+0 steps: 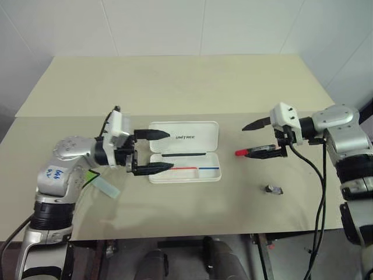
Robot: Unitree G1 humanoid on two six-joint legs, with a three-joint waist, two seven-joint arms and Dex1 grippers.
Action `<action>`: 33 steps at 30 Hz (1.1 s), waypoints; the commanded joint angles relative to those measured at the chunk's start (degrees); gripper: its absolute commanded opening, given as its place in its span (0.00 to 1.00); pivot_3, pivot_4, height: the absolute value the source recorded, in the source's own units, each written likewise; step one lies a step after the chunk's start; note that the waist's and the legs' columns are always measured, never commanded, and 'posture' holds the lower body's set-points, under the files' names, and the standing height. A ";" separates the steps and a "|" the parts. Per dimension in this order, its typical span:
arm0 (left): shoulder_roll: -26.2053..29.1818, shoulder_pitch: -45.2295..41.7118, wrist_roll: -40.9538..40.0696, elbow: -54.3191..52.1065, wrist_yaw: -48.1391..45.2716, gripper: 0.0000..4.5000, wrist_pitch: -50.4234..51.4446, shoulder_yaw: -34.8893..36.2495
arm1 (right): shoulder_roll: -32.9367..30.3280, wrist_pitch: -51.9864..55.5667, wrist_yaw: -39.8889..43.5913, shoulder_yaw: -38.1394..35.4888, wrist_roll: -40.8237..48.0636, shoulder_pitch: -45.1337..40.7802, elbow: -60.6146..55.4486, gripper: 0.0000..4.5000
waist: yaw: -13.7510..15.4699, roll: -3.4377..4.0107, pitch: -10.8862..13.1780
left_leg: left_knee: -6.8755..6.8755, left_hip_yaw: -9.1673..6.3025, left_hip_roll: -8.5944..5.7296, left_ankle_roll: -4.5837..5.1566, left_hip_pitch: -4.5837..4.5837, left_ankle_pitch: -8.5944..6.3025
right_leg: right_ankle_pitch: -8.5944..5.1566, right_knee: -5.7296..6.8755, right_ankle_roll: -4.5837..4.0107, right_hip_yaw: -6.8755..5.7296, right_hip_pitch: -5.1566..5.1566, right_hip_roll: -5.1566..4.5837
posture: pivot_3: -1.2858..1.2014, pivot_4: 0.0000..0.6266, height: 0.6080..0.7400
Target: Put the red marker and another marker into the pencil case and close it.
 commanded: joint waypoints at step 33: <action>7.96 6.15 -16.94 -18.72 12.65 1.00 10.62 9.67 | 7.75 -11.61 -7.05 3.61 -30.42 -14.99 32.72 0.39 | -1.56 0.07 0.05 | 0.06 0.06 -0.04 -0.47 0.13 0.08 | 0.06 0.01 0.07 0.11 0.12 -0.02 | 0.52 0.24 1.00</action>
